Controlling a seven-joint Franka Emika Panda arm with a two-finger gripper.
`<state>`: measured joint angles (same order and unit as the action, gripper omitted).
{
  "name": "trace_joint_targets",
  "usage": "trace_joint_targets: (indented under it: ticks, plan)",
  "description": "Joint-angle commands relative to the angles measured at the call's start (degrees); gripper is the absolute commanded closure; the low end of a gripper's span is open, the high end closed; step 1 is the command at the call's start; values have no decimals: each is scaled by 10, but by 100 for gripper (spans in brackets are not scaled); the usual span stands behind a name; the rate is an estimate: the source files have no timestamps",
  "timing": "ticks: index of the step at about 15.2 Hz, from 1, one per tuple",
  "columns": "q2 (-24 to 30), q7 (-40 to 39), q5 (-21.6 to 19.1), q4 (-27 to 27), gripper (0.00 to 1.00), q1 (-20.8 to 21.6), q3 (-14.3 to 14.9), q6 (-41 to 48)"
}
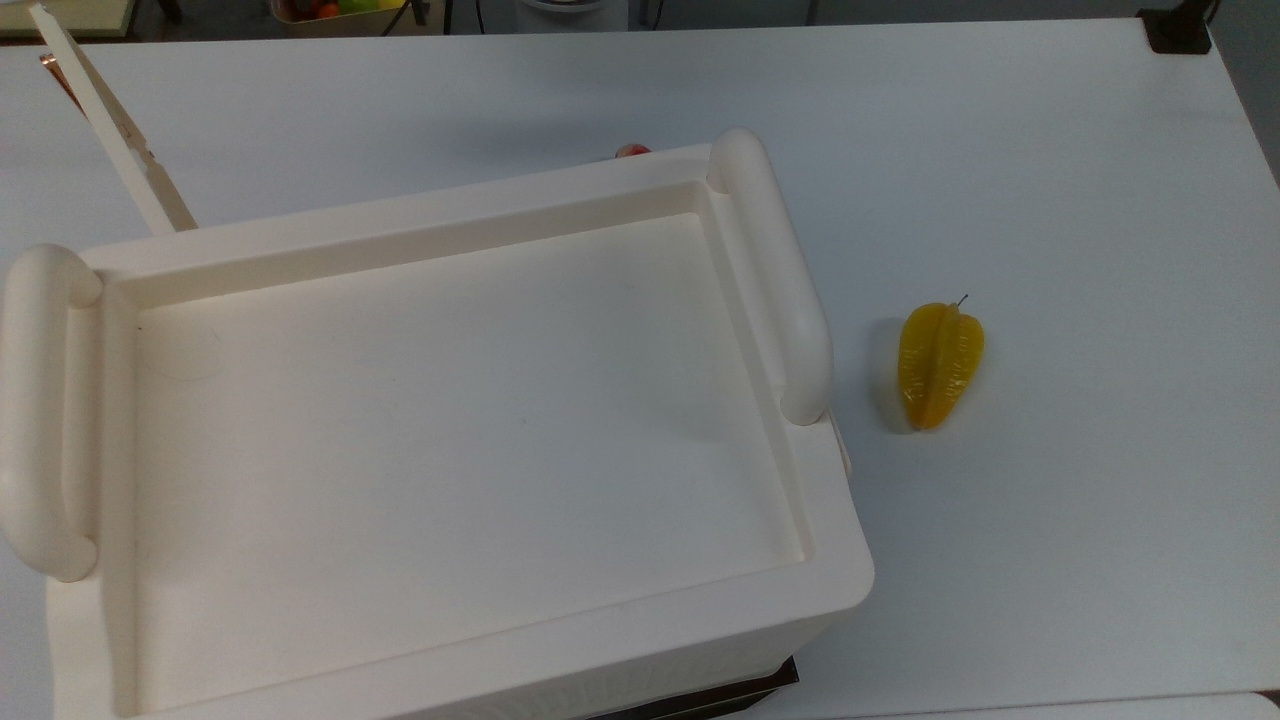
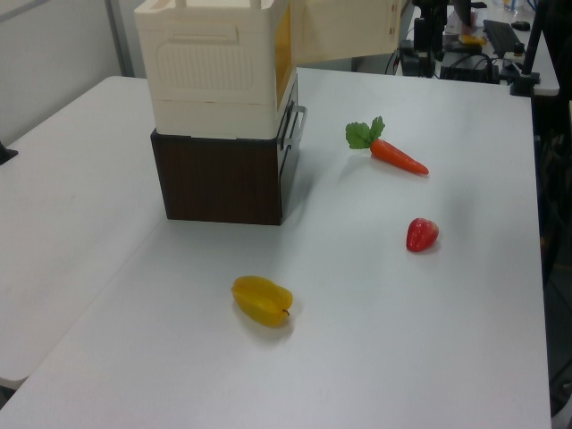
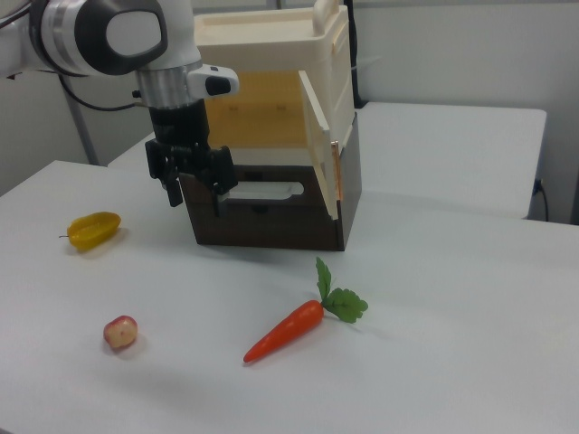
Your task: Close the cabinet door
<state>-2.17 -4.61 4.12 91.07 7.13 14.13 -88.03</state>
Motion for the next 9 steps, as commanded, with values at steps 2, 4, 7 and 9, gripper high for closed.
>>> trace_joint_targets:
  ticks: [2,4,7,9]
  plan:
    - [16,-11,-3,6,0,1,5,15]
    - [14,-15,-20,5,0,0,7,13]
    - [13,-38,-34,5,0,-4,7,14]
    - [14,-42,-48,5,0,-5,8,17]
